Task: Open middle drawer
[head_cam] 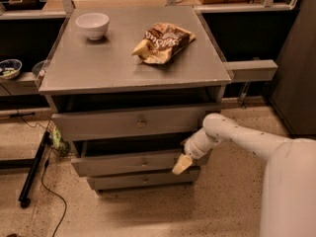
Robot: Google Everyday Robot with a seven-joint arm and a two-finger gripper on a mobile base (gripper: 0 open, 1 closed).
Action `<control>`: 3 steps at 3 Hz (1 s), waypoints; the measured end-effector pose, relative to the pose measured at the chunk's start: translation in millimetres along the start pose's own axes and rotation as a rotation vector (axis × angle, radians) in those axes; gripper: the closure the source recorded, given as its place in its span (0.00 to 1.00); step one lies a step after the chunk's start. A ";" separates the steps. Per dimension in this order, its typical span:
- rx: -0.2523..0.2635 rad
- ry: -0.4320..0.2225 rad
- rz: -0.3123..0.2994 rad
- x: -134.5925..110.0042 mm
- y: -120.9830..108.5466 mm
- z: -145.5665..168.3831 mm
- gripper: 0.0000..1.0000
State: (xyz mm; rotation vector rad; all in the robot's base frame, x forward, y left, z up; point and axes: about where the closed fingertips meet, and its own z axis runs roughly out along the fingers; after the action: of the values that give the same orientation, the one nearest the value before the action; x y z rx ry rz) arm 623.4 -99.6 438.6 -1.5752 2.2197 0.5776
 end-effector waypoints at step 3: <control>0.000 0.000 0.000 0.0 0.1 0.1 0.96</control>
Offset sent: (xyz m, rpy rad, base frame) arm 0.0000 0.0000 0.0000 0.0000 0.0000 0.0000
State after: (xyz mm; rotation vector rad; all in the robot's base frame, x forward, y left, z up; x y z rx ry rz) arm 623.3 -99.6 438.5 -1.5753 2.2197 0.5778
